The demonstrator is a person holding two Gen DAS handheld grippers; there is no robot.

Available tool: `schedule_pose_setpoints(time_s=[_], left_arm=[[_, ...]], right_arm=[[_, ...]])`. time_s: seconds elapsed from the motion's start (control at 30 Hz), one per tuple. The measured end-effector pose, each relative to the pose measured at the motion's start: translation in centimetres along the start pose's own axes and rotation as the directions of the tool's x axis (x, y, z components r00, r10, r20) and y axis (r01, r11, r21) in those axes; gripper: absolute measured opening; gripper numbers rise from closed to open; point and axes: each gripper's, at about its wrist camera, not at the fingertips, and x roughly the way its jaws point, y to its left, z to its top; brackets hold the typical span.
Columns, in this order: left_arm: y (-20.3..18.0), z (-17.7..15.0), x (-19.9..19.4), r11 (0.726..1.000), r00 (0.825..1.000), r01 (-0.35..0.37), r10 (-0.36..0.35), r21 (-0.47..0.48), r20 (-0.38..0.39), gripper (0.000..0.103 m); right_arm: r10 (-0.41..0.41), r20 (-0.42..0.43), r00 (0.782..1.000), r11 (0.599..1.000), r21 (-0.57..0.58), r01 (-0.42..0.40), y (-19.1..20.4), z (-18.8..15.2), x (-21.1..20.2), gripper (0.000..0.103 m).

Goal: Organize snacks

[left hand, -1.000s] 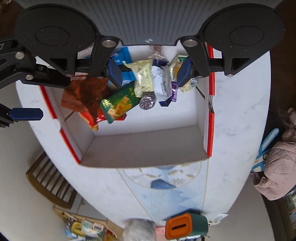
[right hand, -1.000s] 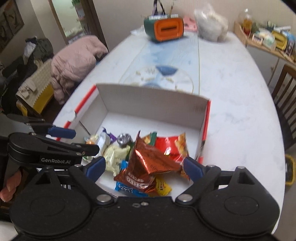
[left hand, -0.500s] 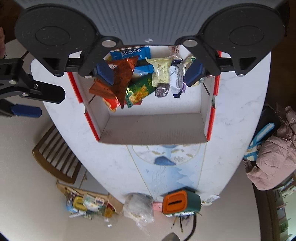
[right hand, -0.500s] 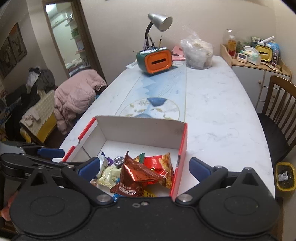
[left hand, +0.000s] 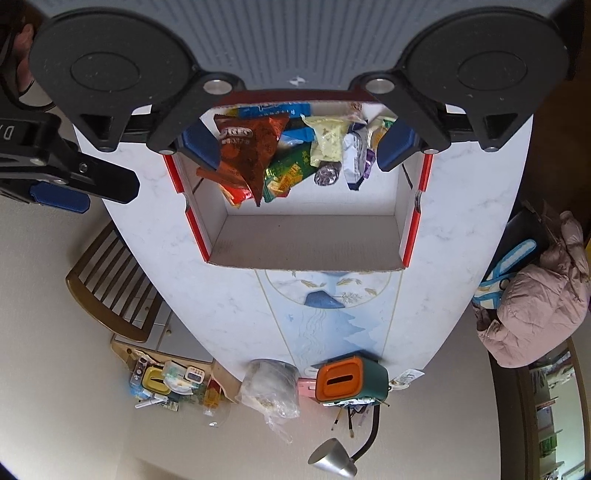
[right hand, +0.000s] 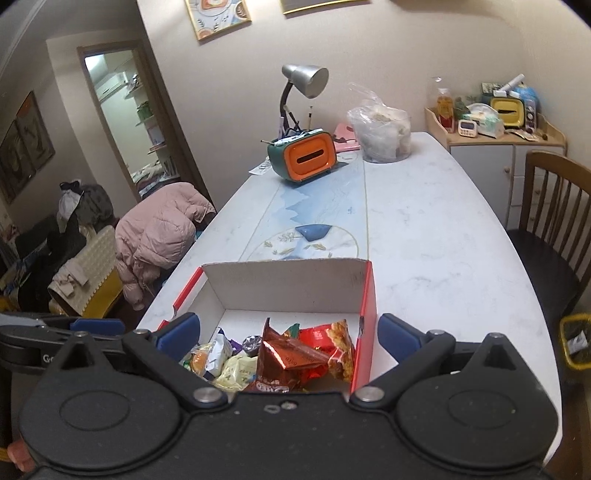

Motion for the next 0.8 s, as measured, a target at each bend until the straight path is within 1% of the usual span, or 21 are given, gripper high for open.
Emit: schedule_pose_setpoints(time_s=[0.17,0.23,0.33,0.53,0.8], left_arm=[[-0.1,-0.5,-0.4,1.0,1.0,-0.024,0.024,-0.003,-0.005,0.092],[0.0,-0.7,-0.6,0.999,1.0,-0.03,0.03,-0.012,-0.008,0.092],[0.0,-1.1,-1.0,0.999,0.999,-0.037,0.036,-0.013,-0.007,0.092],[0.0,-1.5,-1.5,0.999,0.999,-0.046,0.046,-0.005,-0.004,0.092],[0.3,-1.9,-1.9,0.998,0.998,-0.058,0.058,-0.009,-0.006,0.092]], right_arm=[[-0.025,0.018,1.0,0.999,-0.036,0.026,0.9,-0.7,-0.7,0.103],[-0.022,0.016,1.0,0.999,-0.035,0.022,1.2,-0.9,-0.8,0.103],[-0.038,0.014,0.999,0.999,-0.031,0.038,1.5,-1.1,-1.0,0.103],[-0.044,0.031,0.999,0.999,-0.026,0.045,2.0,-1.4,-1.5,0.103],[-0.057,0.022,0.998,0.998,-0.034,0.058,2.4,-1.4,-1.5,0.103]])
